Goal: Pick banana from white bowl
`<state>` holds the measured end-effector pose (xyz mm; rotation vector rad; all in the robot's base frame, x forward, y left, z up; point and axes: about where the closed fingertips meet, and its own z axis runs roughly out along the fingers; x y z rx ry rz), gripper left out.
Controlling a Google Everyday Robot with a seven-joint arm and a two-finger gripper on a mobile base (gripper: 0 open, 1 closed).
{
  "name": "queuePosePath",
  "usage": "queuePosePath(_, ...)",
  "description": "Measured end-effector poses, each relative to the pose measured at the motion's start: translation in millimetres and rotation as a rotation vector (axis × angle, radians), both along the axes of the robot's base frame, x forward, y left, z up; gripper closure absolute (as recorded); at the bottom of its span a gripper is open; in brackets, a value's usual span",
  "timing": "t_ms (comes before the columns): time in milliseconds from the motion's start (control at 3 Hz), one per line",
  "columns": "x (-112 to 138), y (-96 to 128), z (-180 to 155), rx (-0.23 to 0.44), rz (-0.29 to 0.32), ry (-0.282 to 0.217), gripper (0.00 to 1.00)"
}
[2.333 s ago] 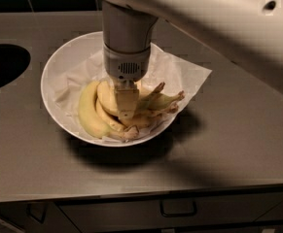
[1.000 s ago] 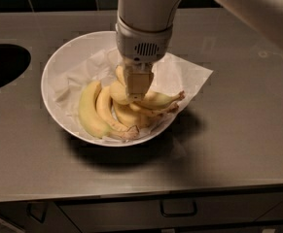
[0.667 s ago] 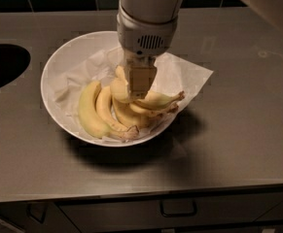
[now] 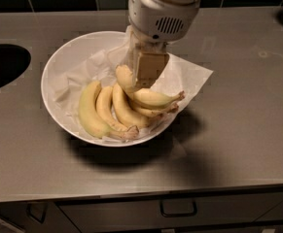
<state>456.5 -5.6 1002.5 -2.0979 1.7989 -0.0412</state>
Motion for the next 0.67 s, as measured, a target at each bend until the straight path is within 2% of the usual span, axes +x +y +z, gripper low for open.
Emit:
queuePosePath(333, 1, -9, 15, 0.123, 0.064, -0.026, 1.0)
queuePosePath(667, -15, 6, 24, 0.173, 0.167, -0.028, 1.0)
